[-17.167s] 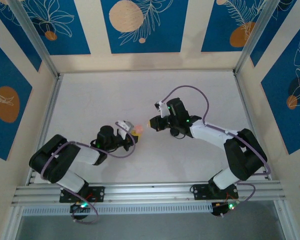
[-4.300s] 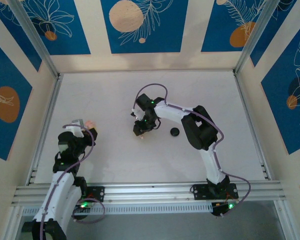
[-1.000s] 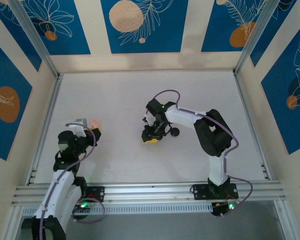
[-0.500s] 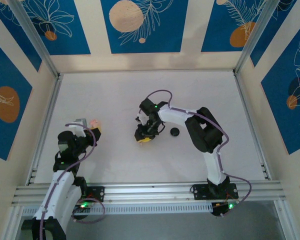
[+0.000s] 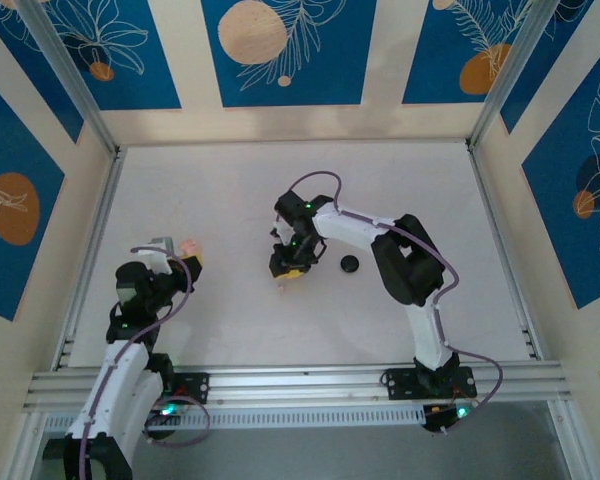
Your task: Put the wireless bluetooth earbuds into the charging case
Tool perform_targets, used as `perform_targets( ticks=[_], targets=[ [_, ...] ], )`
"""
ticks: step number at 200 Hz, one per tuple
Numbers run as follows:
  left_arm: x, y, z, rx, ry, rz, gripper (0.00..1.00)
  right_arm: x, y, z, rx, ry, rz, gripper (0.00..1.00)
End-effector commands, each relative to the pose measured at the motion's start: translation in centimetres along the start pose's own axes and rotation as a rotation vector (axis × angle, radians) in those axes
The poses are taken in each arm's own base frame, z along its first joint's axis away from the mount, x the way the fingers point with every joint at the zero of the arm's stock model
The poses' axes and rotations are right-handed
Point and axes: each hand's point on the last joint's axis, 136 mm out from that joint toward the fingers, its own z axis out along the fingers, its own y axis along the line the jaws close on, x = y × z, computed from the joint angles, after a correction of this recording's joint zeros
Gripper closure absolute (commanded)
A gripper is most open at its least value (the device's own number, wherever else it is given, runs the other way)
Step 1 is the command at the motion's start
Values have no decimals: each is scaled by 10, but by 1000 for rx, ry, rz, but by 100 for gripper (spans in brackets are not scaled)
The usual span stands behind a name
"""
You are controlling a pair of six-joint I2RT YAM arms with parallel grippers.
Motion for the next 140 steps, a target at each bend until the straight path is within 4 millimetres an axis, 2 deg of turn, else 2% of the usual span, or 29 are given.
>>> perform_targets(
  ticks=[1,38,140],
  targets=[
    [-9,-5,-2,11,-27,35,88,22,-7,-17,61,27,103,63],
    [-11,-3,-4,-3,-40,34,89,26,-5,-3,35,72,127,64],
    [-13,-3,-5,-7,-46,44,89,20,7,32,17,148,86,65]
  ],
)
